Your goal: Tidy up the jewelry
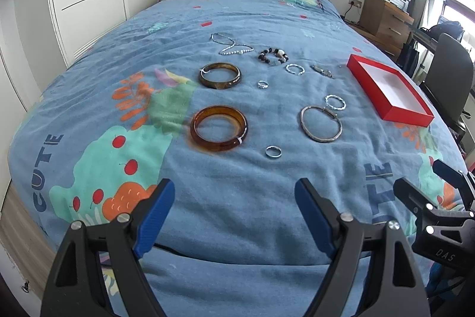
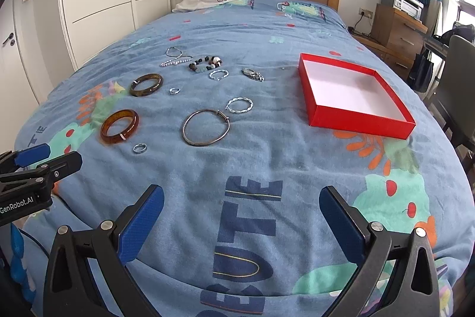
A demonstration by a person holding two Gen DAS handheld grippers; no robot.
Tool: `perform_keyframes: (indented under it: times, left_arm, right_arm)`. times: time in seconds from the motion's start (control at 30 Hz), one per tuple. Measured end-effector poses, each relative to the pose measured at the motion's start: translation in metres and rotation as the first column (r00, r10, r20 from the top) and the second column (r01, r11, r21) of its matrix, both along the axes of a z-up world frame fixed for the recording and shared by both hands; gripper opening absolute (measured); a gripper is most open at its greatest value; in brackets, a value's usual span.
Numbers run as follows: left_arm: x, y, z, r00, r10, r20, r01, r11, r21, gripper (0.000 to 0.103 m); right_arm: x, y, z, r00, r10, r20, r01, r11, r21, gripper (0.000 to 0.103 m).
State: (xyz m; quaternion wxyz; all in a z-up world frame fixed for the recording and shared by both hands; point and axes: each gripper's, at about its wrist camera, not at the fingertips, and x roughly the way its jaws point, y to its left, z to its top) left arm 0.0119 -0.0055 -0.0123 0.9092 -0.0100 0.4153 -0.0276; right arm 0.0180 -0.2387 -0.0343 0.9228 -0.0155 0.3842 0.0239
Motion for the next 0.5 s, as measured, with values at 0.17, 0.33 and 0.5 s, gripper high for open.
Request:
perform_keyframes:
  times: [0.17, 0.33, 0.5]
  left_arm:
    - [0.0017, 0.0013, -0.0036, 1.000, 0.008, -0.010, -0.008, 1.000, 0.000, 0.082]
    - [0.0021, 0.0030, -0.0040, 1.000, 0.017, -0.002, -0.017, 1.000, 0.007, 0.082]
    - [0.0018, 0.0015, -0.0040, 1.000, 0.001, 0.005, -0.001, 1.000, 0.003, 0.082]
  right_arm:
    - [0.0001, 0.0000, -0.0020, 1.000, 0.004, -0.005, -0.004, 1.000, 0.004, 0.102]
    - [0.0014, 0.0014, -0.0029, 1.000, 0.007, -0.005, -0.007, 1.000, 0.006, 0.102]
    - [0.0015, 0.0035, -0.0035, 1.000, 0.017, -0.008, -0.017, 1.000, 0.008, 0.101]
